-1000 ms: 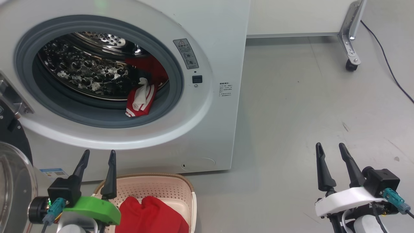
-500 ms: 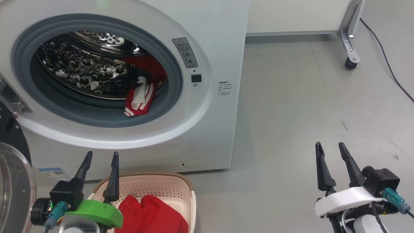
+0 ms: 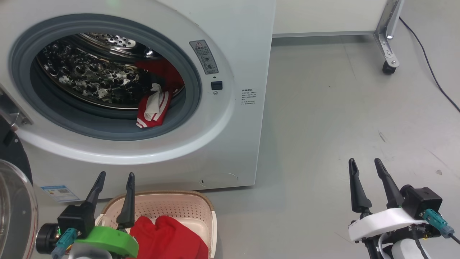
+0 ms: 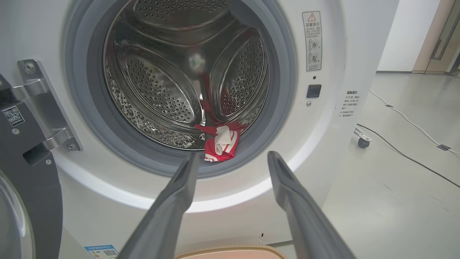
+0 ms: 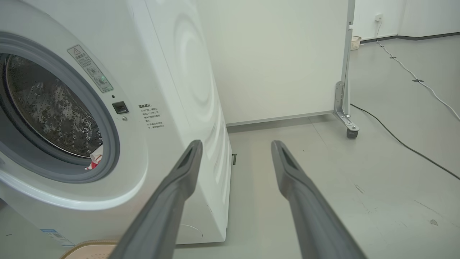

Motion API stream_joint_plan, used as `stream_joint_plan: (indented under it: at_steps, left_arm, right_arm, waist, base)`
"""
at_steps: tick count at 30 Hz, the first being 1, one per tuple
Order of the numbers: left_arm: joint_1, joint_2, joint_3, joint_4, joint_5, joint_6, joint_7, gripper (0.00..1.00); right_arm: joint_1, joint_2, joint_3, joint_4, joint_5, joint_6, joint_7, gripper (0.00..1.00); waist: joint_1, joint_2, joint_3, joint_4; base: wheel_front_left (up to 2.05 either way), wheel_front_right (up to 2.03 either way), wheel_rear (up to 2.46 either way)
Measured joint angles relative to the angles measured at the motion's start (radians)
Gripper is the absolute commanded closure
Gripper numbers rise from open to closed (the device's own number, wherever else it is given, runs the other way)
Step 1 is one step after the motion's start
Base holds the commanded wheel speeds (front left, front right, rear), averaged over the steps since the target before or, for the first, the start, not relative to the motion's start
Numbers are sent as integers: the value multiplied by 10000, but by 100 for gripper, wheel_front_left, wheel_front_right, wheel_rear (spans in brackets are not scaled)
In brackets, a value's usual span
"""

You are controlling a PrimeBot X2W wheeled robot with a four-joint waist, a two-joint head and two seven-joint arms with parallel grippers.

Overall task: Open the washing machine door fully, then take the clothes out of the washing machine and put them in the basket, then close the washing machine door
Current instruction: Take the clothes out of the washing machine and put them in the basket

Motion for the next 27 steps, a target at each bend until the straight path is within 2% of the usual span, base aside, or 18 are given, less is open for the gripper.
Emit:
stream_joint_plan:
  at_steps: [27]
  left_arm:
    - [15, 0, -79, -230, -13, 59, 0, 0]
  right_arm:
    - [-2, -15, -4, -92, 0, 0, 0, 0]
  waist:
    - [0, 0, 358, -81]
  base:
    - [0, 0, 0]
